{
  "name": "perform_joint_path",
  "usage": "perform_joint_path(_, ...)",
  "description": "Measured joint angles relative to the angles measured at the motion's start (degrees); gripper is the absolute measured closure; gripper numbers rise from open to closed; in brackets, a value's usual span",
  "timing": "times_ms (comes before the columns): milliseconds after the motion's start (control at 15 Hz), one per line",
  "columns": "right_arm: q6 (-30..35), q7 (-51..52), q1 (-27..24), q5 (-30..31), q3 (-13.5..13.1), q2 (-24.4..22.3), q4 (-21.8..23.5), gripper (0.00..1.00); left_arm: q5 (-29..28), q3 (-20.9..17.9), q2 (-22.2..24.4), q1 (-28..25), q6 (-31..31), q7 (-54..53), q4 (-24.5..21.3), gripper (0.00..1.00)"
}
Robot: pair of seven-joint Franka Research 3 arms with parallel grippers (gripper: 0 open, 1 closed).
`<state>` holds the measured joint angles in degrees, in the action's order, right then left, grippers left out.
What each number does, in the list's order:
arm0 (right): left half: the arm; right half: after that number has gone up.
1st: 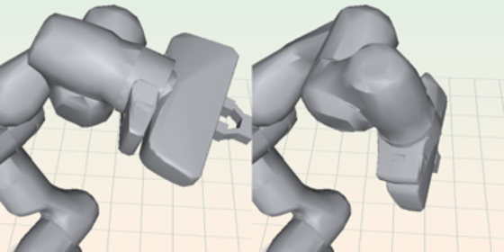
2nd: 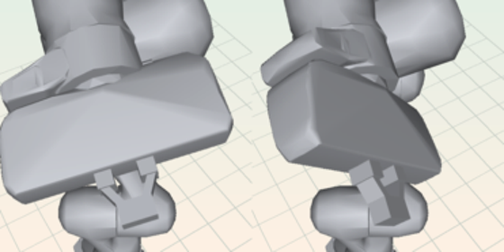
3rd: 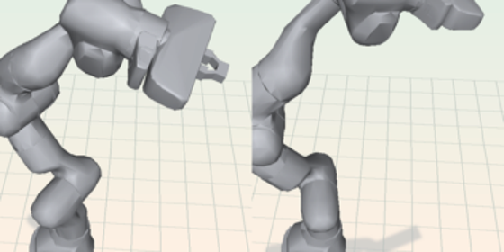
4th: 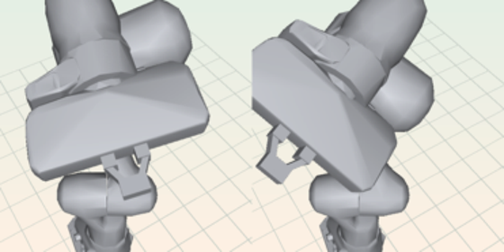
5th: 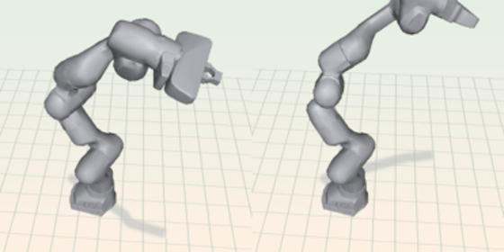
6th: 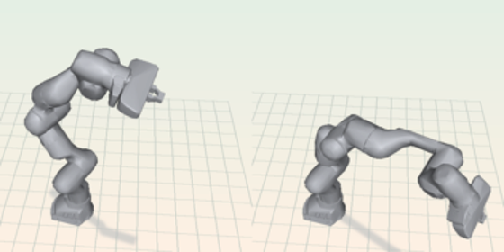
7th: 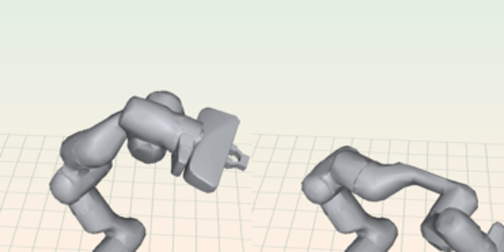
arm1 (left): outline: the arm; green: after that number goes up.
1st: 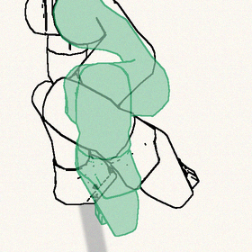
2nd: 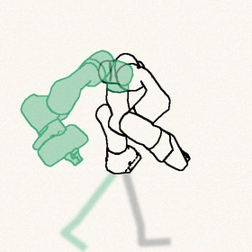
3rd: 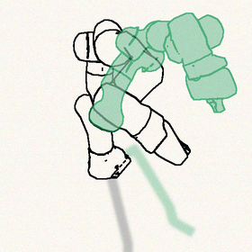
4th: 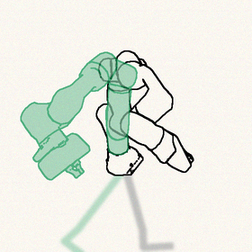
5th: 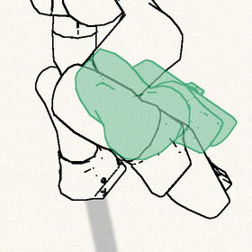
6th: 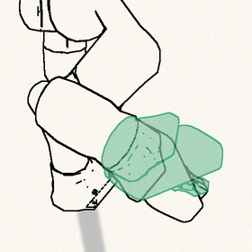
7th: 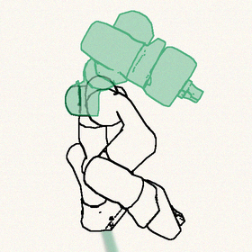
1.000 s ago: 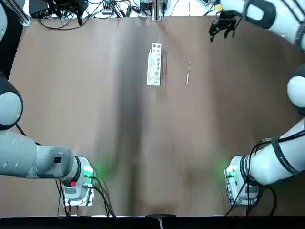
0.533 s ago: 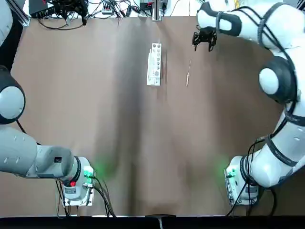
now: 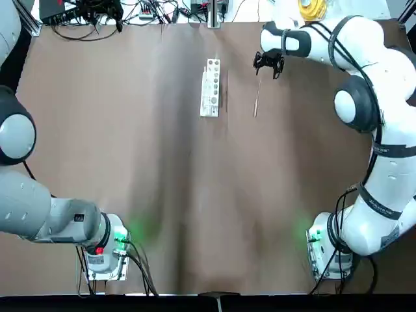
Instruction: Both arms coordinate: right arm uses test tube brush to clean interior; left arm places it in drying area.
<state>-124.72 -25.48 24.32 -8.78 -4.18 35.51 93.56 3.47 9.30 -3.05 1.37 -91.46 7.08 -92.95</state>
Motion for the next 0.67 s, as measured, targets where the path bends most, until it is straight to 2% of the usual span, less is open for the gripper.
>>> perform_joint_path(333,-5.7,-0.1,0.6,-0.6,0.2,4.5,0.0,0.01,0.0,0.7,-2.3,2.2,-1.7,-0.2,-0.1,0.00)
perform_joint_path(400,-6.2,-0.7,1.1,-0.8,0.2,5.8,-0.1,0.05,0.0,0.8,-2.6,3.0,-1.8,-0.2,0.0,0.00)
perform_joint_path(533,-6.3,-0.8,1.7,-0.8,0.2,6.7,-0.1,0.07,0.0,0.8,-2.5,3.1,-1.8,-0.2,0.1,0.00)
perform_joint_path(600,-6.3,-0.9,2.2,-0.8,0.2,7.0,-0.1,0.12,0.0,0.9,-2.5,3.0,-1.8,-0.3,0.3,0.00)
perform_joint_path(667,-6.3,-0.9,2.7,-0.8,0.2,7.2,-0.1,0.12,0.0,1.1,-2.4,3.0,-1.8,-0.4,0.7,0.00)
